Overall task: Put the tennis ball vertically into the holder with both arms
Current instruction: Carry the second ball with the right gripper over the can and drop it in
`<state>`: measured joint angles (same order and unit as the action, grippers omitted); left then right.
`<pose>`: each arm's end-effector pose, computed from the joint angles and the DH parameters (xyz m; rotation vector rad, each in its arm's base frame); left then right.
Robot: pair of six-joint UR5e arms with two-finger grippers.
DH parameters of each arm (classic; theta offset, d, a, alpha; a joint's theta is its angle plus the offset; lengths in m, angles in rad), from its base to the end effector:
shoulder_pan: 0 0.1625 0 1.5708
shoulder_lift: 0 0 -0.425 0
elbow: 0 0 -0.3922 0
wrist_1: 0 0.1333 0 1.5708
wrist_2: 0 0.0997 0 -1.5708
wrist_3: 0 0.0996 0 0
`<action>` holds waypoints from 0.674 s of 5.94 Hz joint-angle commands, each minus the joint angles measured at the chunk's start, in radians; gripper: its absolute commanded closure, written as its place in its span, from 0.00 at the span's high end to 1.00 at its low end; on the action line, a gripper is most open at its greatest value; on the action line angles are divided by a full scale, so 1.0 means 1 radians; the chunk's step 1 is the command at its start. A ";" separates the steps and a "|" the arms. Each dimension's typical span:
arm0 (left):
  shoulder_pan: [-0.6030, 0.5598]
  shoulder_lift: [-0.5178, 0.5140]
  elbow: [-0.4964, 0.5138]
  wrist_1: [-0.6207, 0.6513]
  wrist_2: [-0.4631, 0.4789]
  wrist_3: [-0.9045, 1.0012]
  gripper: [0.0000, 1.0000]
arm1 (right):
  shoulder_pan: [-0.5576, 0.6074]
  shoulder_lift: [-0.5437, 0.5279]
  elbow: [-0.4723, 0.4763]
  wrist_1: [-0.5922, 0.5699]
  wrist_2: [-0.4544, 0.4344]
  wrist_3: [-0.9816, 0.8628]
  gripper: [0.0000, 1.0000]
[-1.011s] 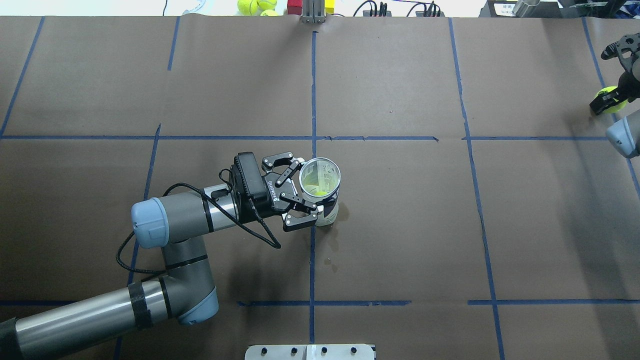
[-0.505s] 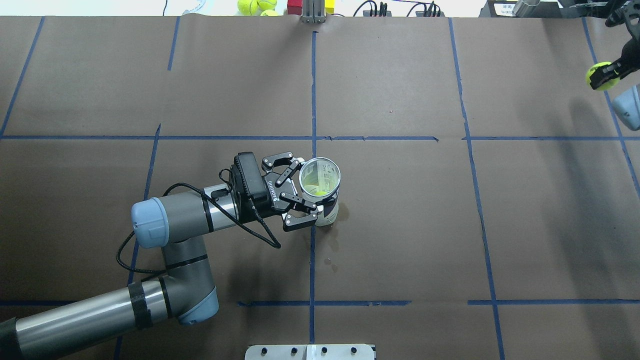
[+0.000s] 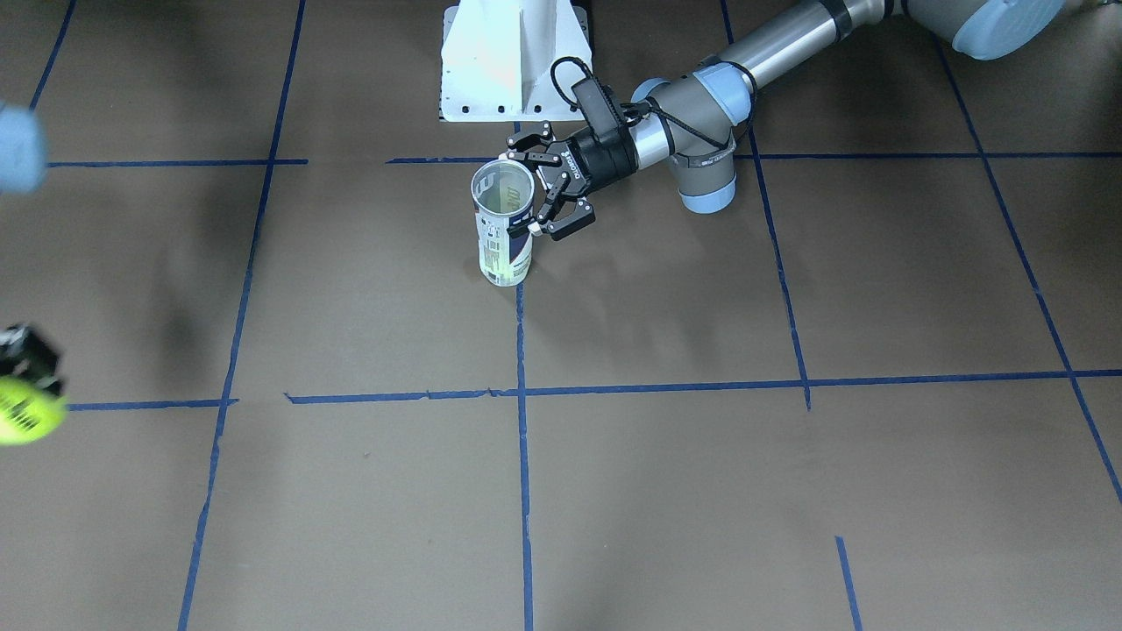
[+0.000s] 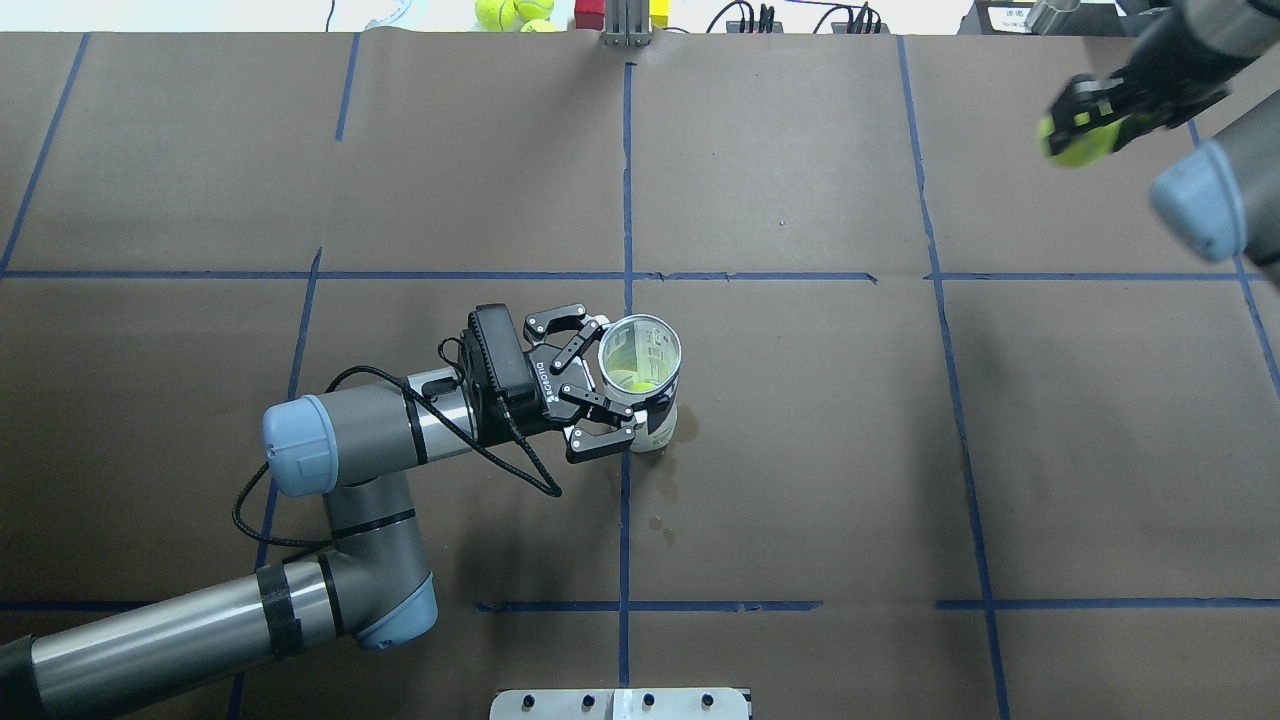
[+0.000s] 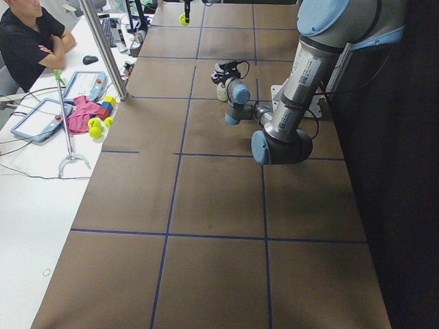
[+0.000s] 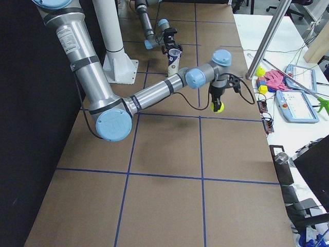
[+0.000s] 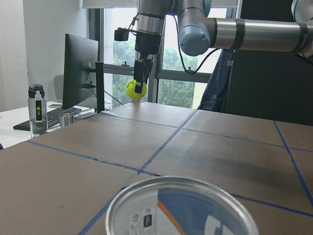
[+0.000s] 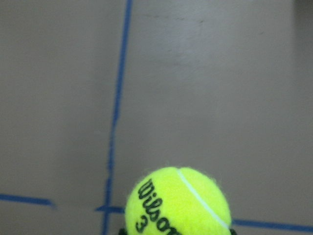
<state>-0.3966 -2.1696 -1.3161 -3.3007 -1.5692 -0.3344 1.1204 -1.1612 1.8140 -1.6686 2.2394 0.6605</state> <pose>0.5461 -0.3734 0.2459 1.5416 1.4472 0.5079 -0.1997 -0.5774 0.3280 0.1102 -0.8335 0.0121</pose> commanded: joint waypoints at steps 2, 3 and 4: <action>0.001 -0.001 0.000 0.001 0.000 0.000 0.87 | -0.355 0.203 0.282 -0.105 -0.012 0.684 0.00; -0.001 -0.001 0.000 0.001 0.000 0.000 0.87 | -0.445 0.280 0.271 -0.103 -0.093 0.777 0.00; -0.001 -0.001 0.000 0.001 0.002 0.000 0.87 | -0.486 0.346 0.215 -0.102 -0.136 0.827 0.00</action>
<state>-0.3969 -2.1706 -1.3161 -3.2996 -1.5688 -0.3344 0.6937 -0.8878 2.0688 -1.7713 2.1539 1.4140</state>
